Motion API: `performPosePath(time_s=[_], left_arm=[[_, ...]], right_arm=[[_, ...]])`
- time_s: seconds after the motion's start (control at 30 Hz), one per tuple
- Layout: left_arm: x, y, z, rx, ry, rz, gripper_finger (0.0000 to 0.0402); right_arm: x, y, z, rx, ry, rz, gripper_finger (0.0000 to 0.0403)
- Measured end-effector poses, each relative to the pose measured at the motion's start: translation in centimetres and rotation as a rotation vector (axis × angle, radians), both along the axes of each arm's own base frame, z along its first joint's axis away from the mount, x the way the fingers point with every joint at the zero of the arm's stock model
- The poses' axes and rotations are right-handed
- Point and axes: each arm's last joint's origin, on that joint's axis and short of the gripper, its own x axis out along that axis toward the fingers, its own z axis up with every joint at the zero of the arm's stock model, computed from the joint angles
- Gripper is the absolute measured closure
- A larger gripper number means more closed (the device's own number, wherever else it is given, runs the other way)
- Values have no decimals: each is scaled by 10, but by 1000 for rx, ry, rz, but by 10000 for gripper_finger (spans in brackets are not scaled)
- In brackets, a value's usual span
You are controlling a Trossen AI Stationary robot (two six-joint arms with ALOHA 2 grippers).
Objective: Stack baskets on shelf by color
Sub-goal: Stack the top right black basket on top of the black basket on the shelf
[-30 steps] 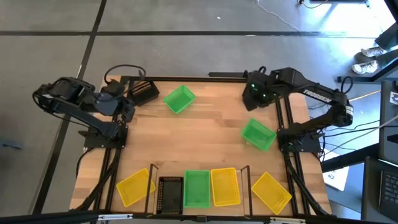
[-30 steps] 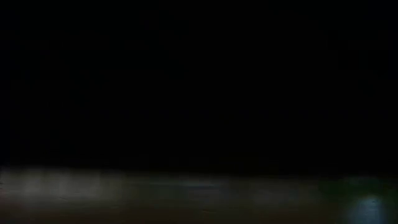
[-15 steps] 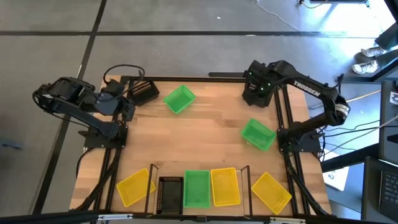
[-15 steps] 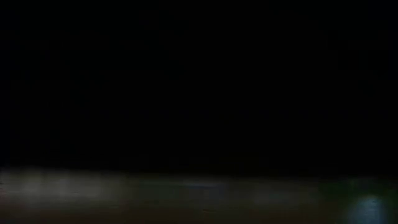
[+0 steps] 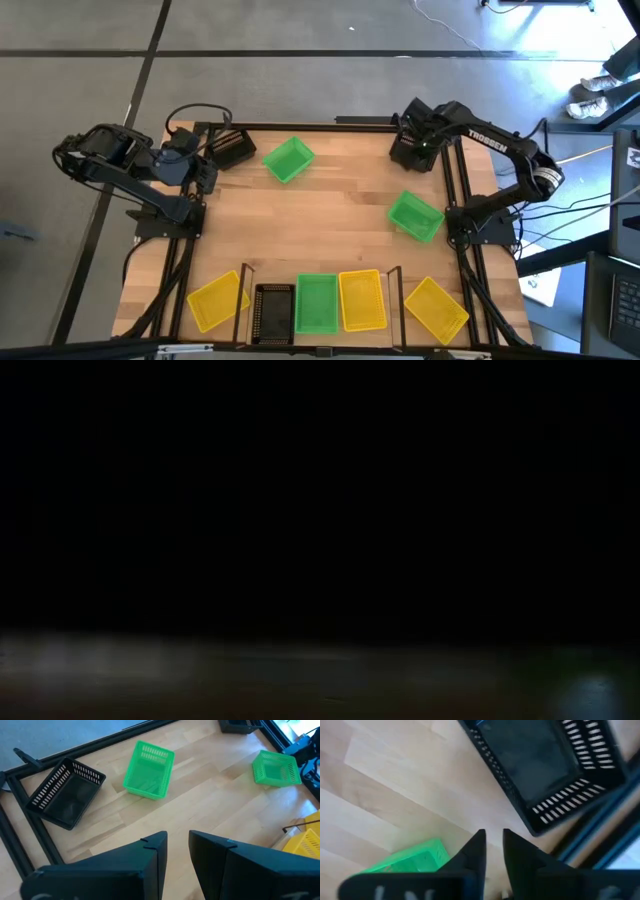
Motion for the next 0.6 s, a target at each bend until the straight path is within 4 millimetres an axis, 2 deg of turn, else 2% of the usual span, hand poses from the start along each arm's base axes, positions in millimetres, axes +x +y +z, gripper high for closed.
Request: performPosePath(time_s=[0.2, 0.37, 0.6], left_arm=[[0, 0, 0, -5, -3, 6, 331], [0, 0, 0, -13, -9, 15, 331], [0, 0, 0, -16, -10, 17, 331]], right_arm=[[0, -5, -22, -43, -37, 65, 306], [-1, -5, -38, -81, -37, 132, 303], [-2, -5, -49, -107, -28, 151, 302]])
